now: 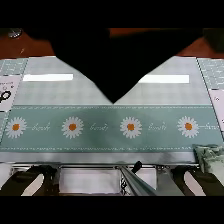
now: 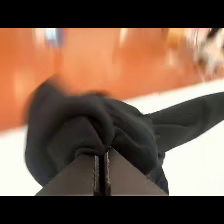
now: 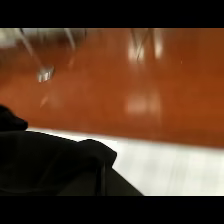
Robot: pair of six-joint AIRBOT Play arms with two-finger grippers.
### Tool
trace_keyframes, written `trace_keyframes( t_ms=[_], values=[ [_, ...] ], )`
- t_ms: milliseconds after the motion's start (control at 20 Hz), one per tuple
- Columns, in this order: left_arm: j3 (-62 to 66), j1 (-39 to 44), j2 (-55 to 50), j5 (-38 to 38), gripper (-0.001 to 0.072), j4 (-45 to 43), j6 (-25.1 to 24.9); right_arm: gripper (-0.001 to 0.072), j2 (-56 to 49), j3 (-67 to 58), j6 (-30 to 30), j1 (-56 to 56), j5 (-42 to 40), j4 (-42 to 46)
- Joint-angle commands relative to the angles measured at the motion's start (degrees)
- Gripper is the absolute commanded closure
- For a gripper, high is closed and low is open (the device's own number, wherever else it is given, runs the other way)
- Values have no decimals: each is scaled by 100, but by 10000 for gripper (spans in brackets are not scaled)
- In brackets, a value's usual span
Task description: Fold the shirts.
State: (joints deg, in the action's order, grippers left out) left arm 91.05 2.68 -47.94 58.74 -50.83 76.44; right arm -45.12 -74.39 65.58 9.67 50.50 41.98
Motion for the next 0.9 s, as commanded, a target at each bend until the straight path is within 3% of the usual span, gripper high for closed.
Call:
trace_keyframes(
  t_ms=[0, 150, 250, 400, 550, 650, 850],
  values=[
    [1054, -101, 308, -170, 687, -136, -33, 675, 459, -1043, 151, 249, 92, 225],
    [1167, -101, 570, -59, 687, -466, -9, 676, 678, -1609, 466, 249, 129, 1038],
    [1165, -101, 715, 199, 687, -907, 413, 676, 778, -1947, 804, 249, 240, 1904],
    [1161, -101, 748, 1386, 687, -1292, 1014, 676, 785, -2330, 1272, 249, 807, 2846],
    [833, -96, 693, 2514, 687, -1196, 1475, 675, 667, -2345, 1279, 249, 1775, 3003],
    [212, -85, 710, 2909, 687, -975, 1499, 676, 350, -2345, 1276, 249, 2717, 3174],
    [-1690, 74, 699, 2599, 686, -415, 1488, 675, -780, -2345, 1237, 247, 4203, 3274]
  ],
)
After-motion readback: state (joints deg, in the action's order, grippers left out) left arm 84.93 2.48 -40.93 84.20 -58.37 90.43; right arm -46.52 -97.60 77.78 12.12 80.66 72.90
